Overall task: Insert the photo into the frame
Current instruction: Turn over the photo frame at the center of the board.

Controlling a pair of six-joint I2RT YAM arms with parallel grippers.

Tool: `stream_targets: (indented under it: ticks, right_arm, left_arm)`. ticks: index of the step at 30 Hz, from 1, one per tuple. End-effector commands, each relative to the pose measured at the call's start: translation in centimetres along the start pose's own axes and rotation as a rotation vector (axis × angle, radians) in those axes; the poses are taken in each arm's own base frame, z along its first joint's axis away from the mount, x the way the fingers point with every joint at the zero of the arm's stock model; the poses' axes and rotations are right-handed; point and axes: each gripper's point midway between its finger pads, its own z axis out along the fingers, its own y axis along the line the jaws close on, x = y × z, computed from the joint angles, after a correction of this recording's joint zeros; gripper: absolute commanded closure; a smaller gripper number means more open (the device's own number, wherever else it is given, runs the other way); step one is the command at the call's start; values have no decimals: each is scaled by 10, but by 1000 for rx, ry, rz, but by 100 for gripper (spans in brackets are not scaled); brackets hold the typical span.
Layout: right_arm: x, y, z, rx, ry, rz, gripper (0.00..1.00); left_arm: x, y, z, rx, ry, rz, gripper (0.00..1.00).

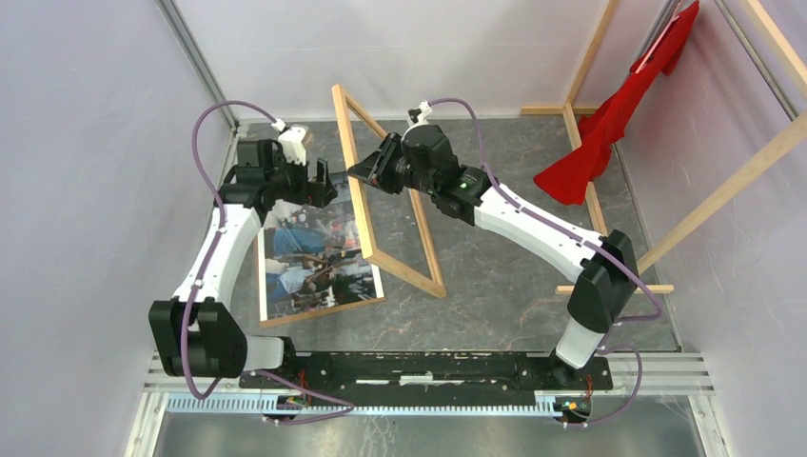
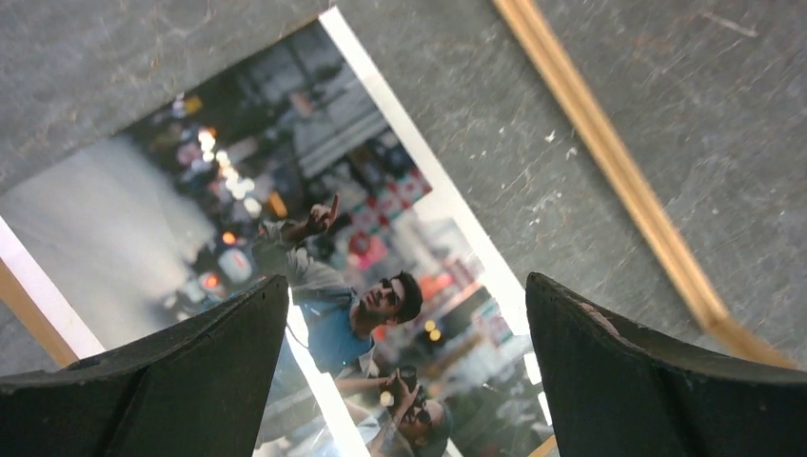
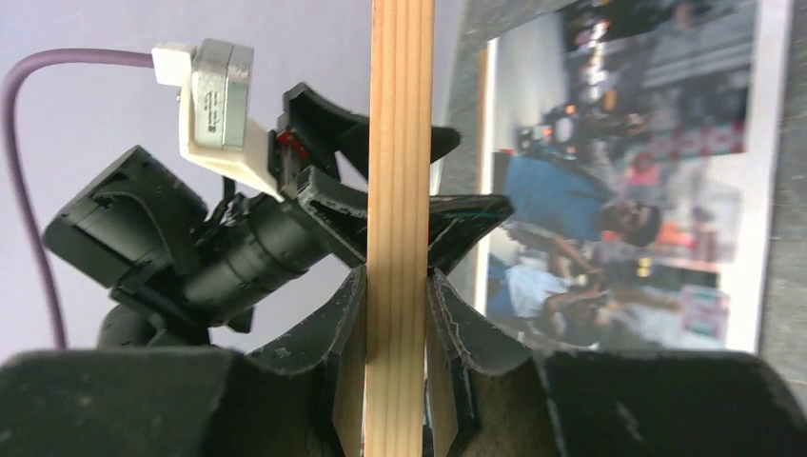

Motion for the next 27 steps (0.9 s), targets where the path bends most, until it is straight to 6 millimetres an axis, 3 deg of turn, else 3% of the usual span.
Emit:
stream_targets:
  ticks: [1, 8, 20, 27]
  right_arm:
    - [-20, 70, -32, -232, -43, 83, 100]
    - [-16, 65, -40, -272, -29, 141, 97]
    - [-6, 60, -28, -269, 93, 57, 43]
    - [-6, 37, -25, -179, 174, -114, 18]
  left_arm:
    - [-46, -12, -13, 3, -120, -12, 0]
    - [-69, -25, -12, 11, -175, -1, 0]
    - [-101, -38, 5, -12, -241, -21, 0]
    - [-108, -49, 14, -2, -257, -3, 0]
